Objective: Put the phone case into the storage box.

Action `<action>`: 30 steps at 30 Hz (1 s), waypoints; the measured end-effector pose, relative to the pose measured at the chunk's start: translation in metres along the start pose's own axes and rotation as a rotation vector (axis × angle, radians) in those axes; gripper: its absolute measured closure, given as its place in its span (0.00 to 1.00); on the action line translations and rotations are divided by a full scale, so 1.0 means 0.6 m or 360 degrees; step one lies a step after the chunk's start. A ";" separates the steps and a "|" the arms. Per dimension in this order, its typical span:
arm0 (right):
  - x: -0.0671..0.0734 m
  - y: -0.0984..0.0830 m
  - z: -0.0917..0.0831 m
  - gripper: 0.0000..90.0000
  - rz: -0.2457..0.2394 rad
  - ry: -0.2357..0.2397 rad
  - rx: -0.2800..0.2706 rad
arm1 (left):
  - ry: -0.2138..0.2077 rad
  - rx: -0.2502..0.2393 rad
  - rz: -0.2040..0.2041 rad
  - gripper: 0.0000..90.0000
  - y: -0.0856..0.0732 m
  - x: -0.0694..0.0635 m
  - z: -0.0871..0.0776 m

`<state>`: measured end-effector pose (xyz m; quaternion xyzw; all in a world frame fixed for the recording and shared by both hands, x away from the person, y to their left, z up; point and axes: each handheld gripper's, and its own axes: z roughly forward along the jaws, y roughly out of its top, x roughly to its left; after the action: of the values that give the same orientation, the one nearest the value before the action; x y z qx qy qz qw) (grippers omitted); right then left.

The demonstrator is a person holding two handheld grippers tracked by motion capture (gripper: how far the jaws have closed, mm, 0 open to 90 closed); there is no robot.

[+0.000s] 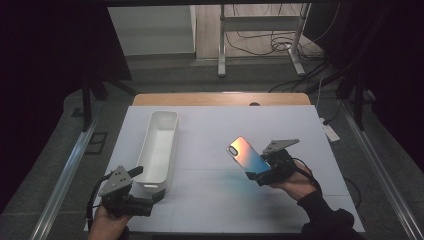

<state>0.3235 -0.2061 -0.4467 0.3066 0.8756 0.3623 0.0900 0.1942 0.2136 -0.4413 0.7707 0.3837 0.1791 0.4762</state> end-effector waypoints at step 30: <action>0.021 -0.009 -0.048 0.19 -0.0004 0.0113 -0.0189 | -0.0296 -0.0066 0.0041 0.00 0.051 -0.007 0.071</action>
<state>0.3000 -0.2183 -0.4290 0.2866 0.8556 0.4241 0.0773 0.2320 0.1774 -0.4346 0.7788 0.3242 0.1208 0.5232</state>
